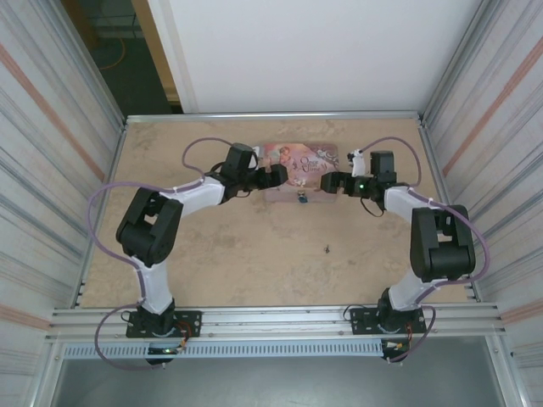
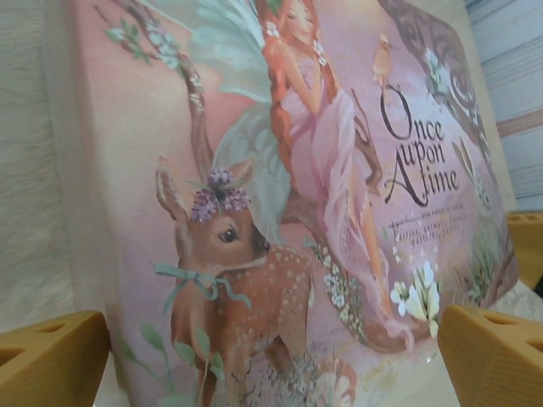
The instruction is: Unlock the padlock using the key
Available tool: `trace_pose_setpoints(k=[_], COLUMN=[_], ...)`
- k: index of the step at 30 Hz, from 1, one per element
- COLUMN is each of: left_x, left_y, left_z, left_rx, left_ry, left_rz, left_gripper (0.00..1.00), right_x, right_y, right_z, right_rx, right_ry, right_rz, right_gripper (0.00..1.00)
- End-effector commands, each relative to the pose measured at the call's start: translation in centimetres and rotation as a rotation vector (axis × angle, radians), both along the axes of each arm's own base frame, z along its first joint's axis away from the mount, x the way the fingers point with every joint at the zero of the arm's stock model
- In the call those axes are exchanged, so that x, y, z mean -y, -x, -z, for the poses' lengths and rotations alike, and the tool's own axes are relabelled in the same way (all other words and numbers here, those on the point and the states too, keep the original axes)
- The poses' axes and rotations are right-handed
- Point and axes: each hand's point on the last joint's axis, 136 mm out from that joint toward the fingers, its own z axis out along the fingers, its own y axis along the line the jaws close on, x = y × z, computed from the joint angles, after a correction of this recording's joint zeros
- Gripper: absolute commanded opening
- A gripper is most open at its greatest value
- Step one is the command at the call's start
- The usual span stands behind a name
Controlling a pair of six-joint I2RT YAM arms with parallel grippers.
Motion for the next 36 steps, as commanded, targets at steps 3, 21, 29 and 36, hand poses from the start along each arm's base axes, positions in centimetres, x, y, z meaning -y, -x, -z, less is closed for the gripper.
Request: trace_pose_setpoints(k=[3, 21, 29, 36], left_x=[0.5, -7.3, -9.8, -11.4], left_y=[1.6, 1.8, 3.7, 8.3], left_z=[-4.1, -4.5, -6.9, -9.1], left_rx=[0.09, 0.092, 0.148, 0.202], left_ry=[0.091, 0.037, 0.025, 0.019], left_rz=[0.064, -0.088, -0.118, -0.093], left_gripper=[0.99, 0.99, 0.99, 0.99], right_x=[-5.7, -6.0, -2.3, 0.0], right_y=[3.3, 5.9, 7.6, 12.0], right_z=[-2.5, -1.9, -3.3, -3.6], right_rx=[0.035, -0.018, -0.033, -0.06], right_ry=[-0.077, 0.12, 0.242, 0.285], right_rz=[-0.127, 0.016, 0.136, 0.132], right_gripper=[0.99, 0.99, 0.99, 0.95])
